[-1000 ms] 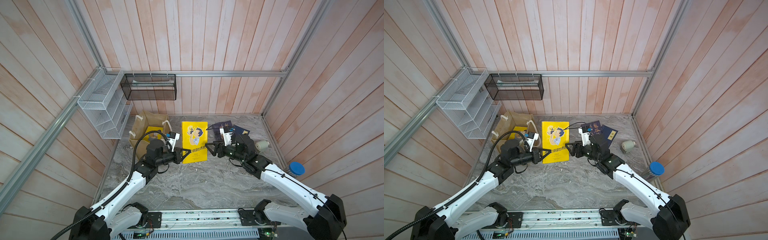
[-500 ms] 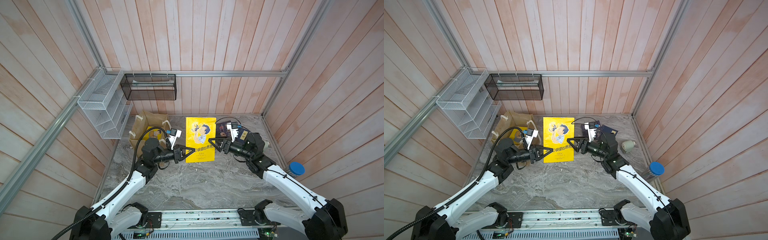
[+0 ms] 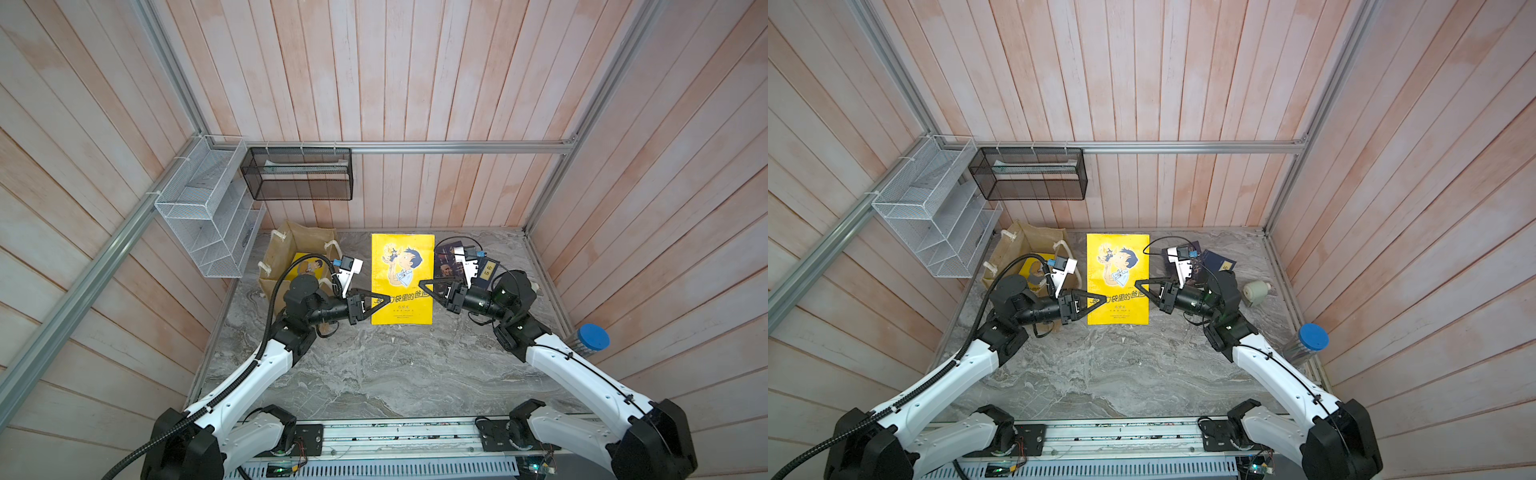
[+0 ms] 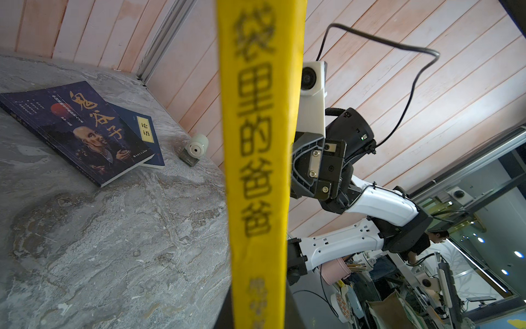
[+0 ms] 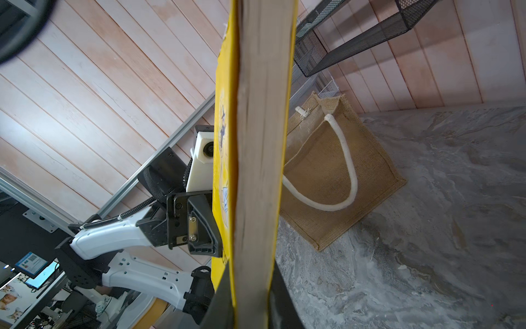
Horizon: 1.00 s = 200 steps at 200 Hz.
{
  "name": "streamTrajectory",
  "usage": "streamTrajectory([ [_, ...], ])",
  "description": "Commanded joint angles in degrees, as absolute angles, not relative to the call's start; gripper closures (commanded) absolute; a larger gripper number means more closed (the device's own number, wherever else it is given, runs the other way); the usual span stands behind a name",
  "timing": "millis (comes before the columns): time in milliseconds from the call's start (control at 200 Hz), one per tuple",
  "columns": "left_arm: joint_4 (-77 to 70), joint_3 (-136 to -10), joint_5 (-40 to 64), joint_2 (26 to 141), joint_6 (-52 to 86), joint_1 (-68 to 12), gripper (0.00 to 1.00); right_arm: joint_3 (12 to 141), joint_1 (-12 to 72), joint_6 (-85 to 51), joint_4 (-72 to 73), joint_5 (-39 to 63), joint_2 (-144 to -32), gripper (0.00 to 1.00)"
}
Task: Put the books into the canvas bag
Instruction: Pick up the book from the center of the board.
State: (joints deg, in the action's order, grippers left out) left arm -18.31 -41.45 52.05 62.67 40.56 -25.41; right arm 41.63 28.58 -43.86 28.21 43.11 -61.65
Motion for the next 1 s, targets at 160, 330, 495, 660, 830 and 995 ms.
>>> streamTrajectory([
  [160, -19.2, -48.0, 52.6, 64.2, 41.8, -24.8, 0.72, 42.4, 29.0, -39.8, 23.3, 38.9, -59.3, 1.00],
  [330, -22.8, -50.1, 51.6, 66.3, 45.2, -23.8, 0.62, 41.6, 29.7, -39.7, 23.5, 37.7, -59.0, 1.00],
  [495, -27.1, -49.8, 51.7, 67.1, 49.1, -22.1, 0.76, 40.8, 29.8, -40.7, 25.6, 37.7, -59.8, 1.00],
  [660, -25.8, -49.5, 50.1, 66.1, 48.9, -21.0, 1.00, 41.9, 30.2, -40.5, 24.2, 37.0, -61.1, 1.00],
  [830, -15.2, -53.1, 48.4, 63.9, 42.9, -19.6, 1.00, 46.2, 32.2, -37.0, 16.0, 32.6, -63.3, 0.74],
  [995, 8.9, -65.3, 40.9, 62.2, 27.8, -18.5, 1.00, 51.5, 35.1, -34.5, 10.6, 30.1, -67.2, 0.57],
])
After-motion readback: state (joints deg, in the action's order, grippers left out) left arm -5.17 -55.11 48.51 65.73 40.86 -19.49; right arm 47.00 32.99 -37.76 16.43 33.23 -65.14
